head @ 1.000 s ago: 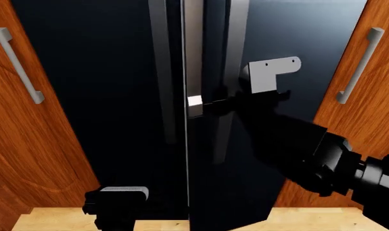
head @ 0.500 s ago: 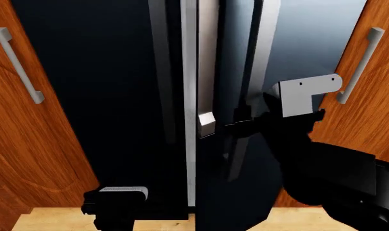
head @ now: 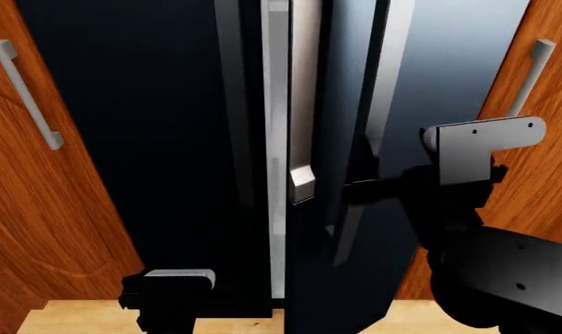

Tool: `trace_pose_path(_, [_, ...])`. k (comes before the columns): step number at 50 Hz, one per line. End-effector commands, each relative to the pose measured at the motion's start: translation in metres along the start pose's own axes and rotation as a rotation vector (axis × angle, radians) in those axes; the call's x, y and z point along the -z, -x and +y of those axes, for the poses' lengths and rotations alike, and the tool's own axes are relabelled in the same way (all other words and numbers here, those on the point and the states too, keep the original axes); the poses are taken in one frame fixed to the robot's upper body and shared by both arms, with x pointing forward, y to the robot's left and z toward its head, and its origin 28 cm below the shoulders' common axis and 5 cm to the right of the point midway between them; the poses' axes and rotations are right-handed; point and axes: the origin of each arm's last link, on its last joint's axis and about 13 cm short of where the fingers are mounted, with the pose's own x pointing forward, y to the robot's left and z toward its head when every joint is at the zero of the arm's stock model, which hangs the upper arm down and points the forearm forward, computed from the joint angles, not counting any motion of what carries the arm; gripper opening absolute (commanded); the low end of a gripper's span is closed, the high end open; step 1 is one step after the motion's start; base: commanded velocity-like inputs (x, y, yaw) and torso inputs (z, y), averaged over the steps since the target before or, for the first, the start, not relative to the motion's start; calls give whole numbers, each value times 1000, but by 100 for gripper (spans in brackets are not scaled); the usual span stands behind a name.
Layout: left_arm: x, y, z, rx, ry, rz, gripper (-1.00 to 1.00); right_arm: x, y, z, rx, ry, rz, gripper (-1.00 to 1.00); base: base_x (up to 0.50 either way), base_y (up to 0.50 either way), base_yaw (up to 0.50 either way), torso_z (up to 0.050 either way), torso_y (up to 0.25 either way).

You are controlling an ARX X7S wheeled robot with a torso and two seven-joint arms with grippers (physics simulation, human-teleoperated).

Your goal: Open the fridge door

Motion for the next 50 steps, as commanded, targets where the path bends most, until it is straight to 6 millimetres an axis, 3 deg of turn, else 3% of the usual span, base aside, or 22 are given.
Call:
trace_pose_path(1, [0,0,1,-5,3,-7,100,1,26,3,19,-5,-45,100,0,0,0,0,0])
trace_pose_path(7, [0,2,3,-3,2,-8,100,-1,43,8,-24,45,-40,100,0,0,0,0,0])
trace_pose_path(12, [-1,-1,9,-54,0,-14,100,-14,48,13,-66,177,-95,100,0,0,0,0,0])
trace_pose_path(20, [-1,-2,21,-108,10,-13,100,-22,55,26,-171,166,-161,100,0,0,0,0,0])
trace_pose_path(29, [-2,-4,20,-135,2,-17,100,-40,40,44,-238,224,-209,100,0,0,0,0,0])
trace_pose_path(31, [-3,-4,21,-137,6,-15,100,-42,39,49,-244,308,-217,100,0,0,0,0,0])
trace_pose_path(39, [-2,-4,20,-135,9,-12,100,-47,35,64,-316,295,-256,100,0,0,0,0,0])
trace_pose_path(50, [-1,-4,21,-132,23,-3,100,-70,22,79,-391,359,-321,100,0,0,0,0,0])
